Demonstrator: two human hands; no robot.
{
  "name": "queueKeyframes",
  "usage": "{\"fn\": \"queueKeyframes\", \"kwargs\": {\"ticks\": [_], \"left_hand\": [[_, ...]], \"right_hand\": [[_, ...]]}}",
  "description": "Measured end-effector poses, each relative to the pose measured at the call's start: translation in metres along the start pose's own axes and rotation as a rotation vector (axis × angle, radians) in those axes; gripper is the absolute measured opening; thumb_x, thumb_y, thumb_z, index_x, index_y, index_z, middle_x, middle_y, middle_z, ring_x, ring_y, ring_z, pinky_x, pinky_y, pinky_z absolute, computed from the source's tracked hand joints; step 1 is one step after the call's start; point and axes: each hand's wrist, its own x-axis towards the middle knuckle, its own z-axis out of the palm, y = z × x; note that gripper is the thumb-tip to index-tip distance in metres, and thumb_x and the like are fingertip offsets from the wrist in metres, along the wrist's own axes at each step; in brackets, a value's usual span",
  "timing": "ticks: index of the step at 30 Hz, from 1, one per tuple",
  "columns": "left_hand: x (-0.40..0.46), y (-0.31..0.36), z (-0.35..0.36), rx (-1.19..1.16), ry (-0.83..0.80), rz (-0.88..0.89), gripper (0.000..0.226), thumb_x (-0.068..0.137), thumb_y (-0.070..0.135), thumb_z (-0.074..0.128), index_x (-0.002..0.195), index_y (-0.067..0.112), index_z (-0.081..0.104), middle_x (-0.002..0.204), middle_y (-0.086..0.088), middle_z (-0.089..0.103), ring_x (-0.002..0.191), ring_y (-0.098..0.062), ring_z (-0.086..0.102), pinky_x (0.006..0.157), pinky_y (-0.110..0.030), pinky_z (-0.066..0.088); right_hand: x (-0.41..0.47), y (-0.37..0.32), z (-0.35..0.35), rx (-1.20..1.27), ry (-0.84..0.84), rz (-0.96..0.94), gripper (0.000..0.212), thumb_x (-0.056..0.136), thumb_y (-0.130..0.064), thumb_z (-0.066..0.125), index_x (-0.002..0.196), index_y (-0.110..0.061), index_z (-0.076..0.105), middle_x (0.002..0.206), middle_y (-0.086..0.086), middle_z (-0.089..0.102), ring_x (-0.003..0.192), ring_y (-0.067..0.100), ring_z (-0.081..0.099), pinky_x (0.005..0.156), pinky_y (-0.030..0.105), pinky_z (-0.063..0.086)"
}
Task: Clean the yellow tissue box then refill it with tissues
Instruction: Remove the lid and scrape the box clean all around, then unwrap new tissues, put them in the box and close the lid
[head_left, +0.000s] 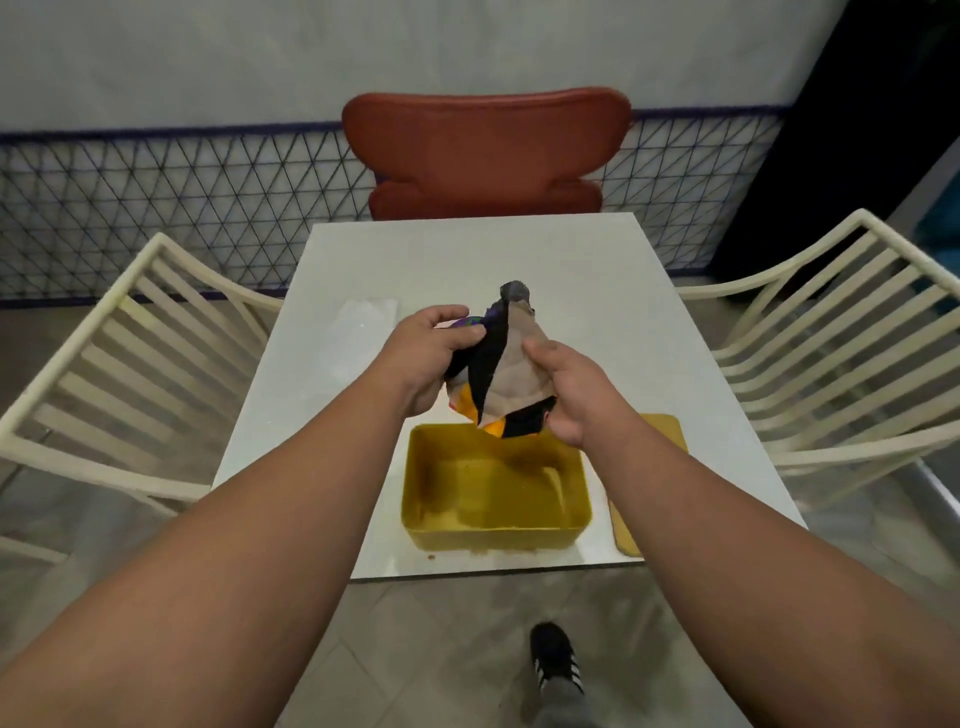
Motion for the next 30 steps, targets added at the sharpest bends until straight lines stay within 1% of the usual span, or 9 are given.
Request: {"fn": "queueKeyframes", "kwargs": {"ticks": [2,5,8,14,19,22,25,27,30], "left_hand": [[0.021,0.000,0.021,0.062,0.004,-0.126,0.019,0.088,0.002,0.064,0.106,0.000,0.059,0.099,-0.017,0.067,0.081,-0.023,0.066,0.065,-0.031,0.055],[0.059,-0.004,0.051,0.169,0.025,-0.262,0.020,0.086,0.001,0.064,0.106,-0.004,0.061,0.101,-0.019,0.068,0.084,-0.029,0.067,0.064,-0.038,0.054],[0.092,-0.012,0.076,0.279,0.028,-0.238,0.009,0.089,0.001,0.061,0.096,0.007,0.063,0.098,-0.014,0.068,0.086,-0.028,0.065,0.063,-0.038,0.052],[0.158,-0.046,0.116,0.400,0.064,-0.222,0.035,0.091,-0.001,0.054,0.119,0.018,0.054,0.109,-0.011,0.063,0.090,-0.026,0.063,0.069,-0.040,0.056],[0.195,-0.078,0.126,0.477,0.086,-0.255,0.039,0.087,-0.005,0.052,0.118,0.018,0.055,0.111,-0.013,0.062,0.092,-0.028,0.064,0.071,-0.039,0.057],[0.208,-0.094,0.130,0.492,0.086,-0.265,0.039,0.084,-0.008,0.051,0.113,0.018,0.055,0.111,-0.013,0.062,0.091,-0.028,0.063,0.075,-0.042,0.058],[0.214,-0.104,0.135,0.508,0.084,-0.279,0.038,0.083,-0.006,0.051,0.109,0.022,0.054,0.111,-0.012,0.062,0.095,-0.029,0.063,0.080,-0.043,0.058],[0.215,-0.108,0.138,0.527,0.090,-0.280,0.037,0.084,-0.006,0.050,0.108,0.022,0.053,0.112,-0.011,0.061,0.098,-0.029,0.061,0.085,-0.044,0.056],[0.216,-0.110,0.138,0.583,0.080,-0.281,0.038,0.084,-0.005,0.051,0.112,0.020,0.055,0.115,-0.011,0.061,0.102,-0.029,0.060,0.090,-0.044,0.054]], "right_hand": [[0.015,-0.018,-0.022,-0.031,0.064,-0.072,0.016,0.094,-0.013,0.056,0.109,-0.007,0.056,0.111,0.018,0.066,0.098,0.031,0.066,0.080,0.043,0.055],[0.040,-0.043,-0.055,-0.062,0.151,-0.111,0.023,0.092,-0.011,0.059,0.115,-0.012,0.056,0.112,0.016,0.066,0.097,0.030,0.066,0.080,0.044,0.056],[0.065,-0.060,-0.086,-0.118,0.256,-0.117,0.021,0.092,-0.010,0.059,0.111,-0.018,0.058,0.108,0.014,0.066,0.092,0.028,0.066,0.070,0.040,0.056],[0.121,-0.070,-0.137,-0.281,0.366,-0.070,0.023,0.089,-0.009,0.061,0.106,-0.025,0.059,0.107,0.009,0.064,0.085,0.025,0.066,0.057,0.034,0.054],[0.155,-0.059,-0.170,-0.483,0.442,-0.039,0.027,0.083,-0.015,0.067,0.101,-0.033,0.059,0.104,-0.003,0.061,0.093,0.022,0.063,0.082,0.044,0.058],[0.166,-0.054,-0.185,-0.625,0.461,-0.041,0.023,0.083,-0.019,0.063,0.092,-0.039,0.057,0.096,-0.009,0.061,0.089,0.019,0.063,0.083,0.043,0.057],[0.171,-0.050,-0.196,-0.766,0.443,-0.059,0.024,0.086,-0.019,0.059,0.103,-0.035,0.057,0.099,-0.009,0.060,0.086,0.014,0.060,0.083,0.036,0.055],[0.173,-0.050,-0.202,-0.849,0.439,-0.074,0.029,0.088,-0.015,0.055,0.113,-0.030,0.058,0.103,-0.007,0.060,0.091,0.015,0.059,0.083,0.031,0.053],[0.173,-0.053,-0.203,-0.981,0.464,-0.080,0.033,0.085,-0.018,0.055,0.118,-0.026,0.060,0.105,-0.004,0.060,0.101,0.021,0.058,0.088,0.035,0.051]]}}
